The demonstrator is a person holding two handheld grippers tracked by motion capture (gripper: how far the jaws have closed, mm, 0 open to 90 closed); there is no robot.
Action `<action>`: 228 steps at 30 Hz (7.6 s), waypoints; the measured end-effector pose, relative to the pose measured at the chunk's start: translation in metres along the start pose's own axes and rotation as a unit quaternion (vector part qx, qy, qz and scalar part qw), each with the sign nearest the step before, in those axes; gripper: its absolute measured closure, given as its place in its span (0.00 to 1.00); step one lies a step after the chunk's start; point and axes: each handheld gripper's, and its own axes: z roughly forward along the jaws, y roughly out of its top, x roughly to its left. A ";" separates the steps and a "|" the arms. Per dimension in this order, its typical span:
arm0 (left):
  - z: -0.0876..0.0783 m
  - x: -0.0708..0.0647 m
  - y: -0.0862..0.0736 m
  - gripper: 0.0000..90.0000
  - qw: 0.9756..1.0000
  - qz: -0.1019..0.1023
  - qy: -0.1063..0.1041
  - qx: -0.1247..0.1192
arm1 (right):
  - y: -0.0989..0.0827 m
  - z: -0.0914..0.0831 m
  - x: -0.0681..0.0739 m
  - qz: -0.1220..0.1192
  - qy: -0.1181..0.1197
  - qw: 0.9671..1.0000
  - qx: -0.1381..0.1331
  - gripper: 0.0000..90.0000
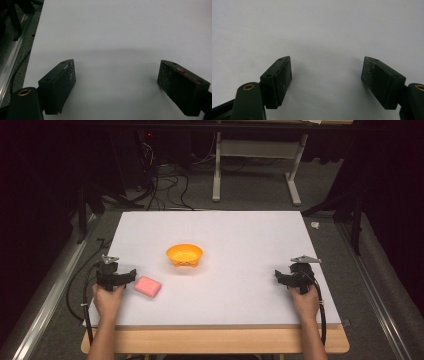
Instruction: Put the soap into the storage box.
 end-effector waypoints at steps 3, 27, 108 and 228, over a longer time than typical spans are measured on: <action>0.000 0.000 0.000 0.17 1.000 0.000 0.000 0.001 | 0.000 0.000 0.000 0.000 0.000 1.000 0.000 0.28; -0.002 0.002 0.001 0.20 1.000 -0.011 -0.005 -0.003 | 0.000 0.000 0.000 0.000 0.000 1.000 0.000 0.28; -0.075 -0.051 0.006 0.16 0.991 0.055 -0.102 -0.061 | 0.000 0.000 0.000 -0.001 -0.001 1.000 0.000 0.28; -0.063 -0.101 -0.009 0.15 0.982 0.126 -0.144 -0.009 | 0.000 0.000 0.000 0.001 -0.001 1.000 0.000 0.27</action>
